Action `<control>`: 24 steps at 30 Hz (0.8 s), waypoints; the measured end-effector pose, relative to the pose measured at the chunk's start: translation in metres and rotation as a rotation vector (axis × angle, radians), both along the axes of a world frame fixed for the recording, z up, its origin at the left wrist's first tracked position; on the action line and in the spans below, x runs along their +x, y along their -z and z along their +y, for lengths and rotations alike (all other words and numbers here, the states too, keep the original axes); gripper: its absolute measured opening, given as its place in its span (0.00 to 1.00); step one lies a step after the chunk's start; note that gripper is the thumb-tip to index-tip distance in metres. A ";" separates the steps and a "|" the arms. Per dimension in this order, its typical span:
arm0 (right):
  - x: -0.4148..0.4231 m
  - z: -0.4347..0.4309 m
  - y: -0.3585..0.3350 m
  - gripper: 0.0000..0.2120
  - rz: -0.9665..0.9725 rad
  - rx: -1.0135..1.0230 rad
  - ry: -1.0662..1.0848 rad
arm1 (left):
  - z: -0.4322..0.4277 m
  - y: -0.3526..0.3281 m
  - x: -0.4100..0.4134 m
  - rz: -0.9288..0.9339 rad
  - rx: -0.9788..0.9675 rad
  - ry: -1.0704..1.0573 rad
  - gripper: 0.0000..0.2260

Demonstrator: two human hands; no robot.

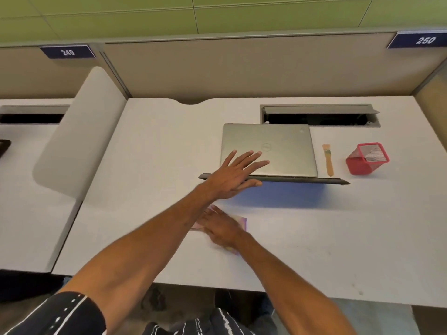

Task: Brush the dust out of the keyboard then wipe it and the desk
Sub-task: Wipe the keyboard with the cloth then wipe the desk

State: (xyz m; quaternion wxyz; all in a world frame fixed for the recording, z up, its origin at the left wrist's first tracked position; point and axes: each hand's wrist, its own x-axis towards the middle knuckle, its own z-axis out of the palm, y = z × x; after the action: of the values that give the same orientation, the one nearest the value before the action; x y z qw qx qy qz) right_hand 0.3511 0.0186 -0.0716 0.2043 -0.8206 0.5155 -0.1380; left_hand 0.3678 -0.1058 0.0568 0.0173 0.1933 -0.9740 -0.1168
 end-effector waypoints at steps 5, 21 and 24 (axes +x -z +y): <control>0.007 0.026 -0.010 0.24 -0.033 0.045 -0.247 | 0.000 0.004 0.001 0.016 -0.032 -0.011 0.31; -0.176 0.176 -0.049 0.28 0.174 0.107 -0.176 | 0.036 0.018 0.015 0.045 -0.097 -0.064 0.37; -0.211 0.200 -0.049 0.31 0.229 0.110 -0.043 | 0.042 0.023 0.018 0.048 -0.157 -0.053 0.36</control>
State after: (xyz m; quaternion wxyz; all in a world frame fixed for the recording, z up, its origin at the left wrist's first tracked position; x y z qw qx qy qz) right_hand 0.1398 0.2186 -0.0227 0.1918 -0.8293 0.5248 -0.0106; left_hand 0.3858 -0.0636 0.0337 0.0591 0.2140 -0.9740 -0.0444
